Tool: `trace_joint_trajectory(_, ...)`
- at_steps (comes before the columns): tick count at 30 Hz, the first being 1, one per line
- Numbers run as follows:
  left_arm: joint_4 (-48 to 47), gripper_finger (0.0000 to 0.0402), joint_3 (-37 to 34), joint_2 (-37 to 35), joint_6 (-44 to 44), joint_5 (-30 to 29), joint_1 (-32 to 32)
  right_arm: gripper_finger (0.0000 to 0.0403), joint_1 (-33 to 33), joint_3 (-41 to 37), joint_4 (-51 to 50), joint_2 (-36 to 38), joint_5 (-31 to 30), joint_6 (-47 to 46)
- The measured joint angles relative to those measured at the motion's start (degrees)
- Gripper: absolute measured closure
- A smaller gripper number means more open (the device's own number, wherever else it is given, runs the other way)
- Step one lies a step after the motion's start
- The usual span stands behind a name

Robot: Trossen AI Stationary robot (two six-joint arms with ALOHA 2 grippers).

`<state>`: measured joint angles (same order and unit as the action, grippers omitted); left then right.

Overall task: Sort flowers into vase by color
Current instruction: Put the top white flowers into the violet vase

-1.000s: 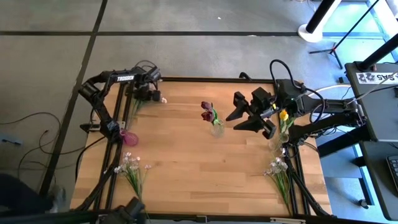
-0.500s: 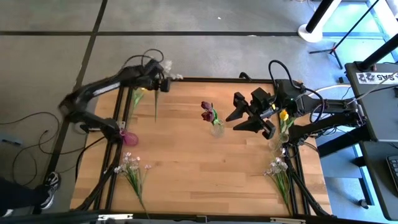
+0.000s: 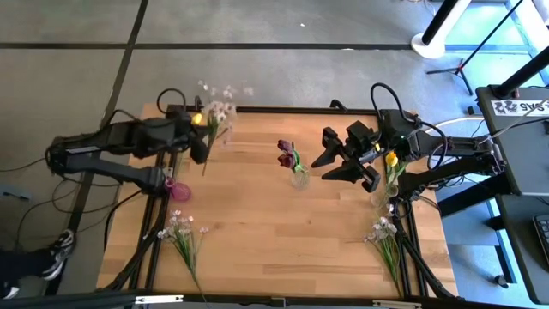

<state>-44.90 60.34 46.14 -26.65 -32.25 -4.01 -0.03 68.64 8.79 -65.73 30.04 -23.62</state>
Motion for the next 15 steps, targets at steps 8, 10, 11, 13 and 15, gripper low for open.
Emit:
trace_joint_trajectory(8,8.11,0.0401,-0.02,-2.41,5.83,0.25,12.16,0.0221,0.00,-0.02,0.19,0.64,0.74,-0.02)
trace_joint_trajectory(10,10.06,0.0401,-0.03,-3.05,10.05,1.10,15.47,0.0221,0.00,-0.02,0.28,0.70,-0.08,-0.01)
trace_joint_trajectory(11,10.82,0.0401,-0.04,-3.67,11.87,2.26,17.14,0.0221,0.00,-0.02,0.07,0.70,-0.52,0.00)
trace_joint_trajectory(13,11.73,0.0401,-0.04,-5.20,14.00,3.61,20.05,0.0221,0.00,-0.04,-0.15,0.70,-1.61,0.00)
trace_joint_trajectory(15,10.92,0.0401,-0.04,-7.50,14.83,3.70,22.57,0.0221,0.00,-0.04,-0.76,0.87,-3.18,-0.02)
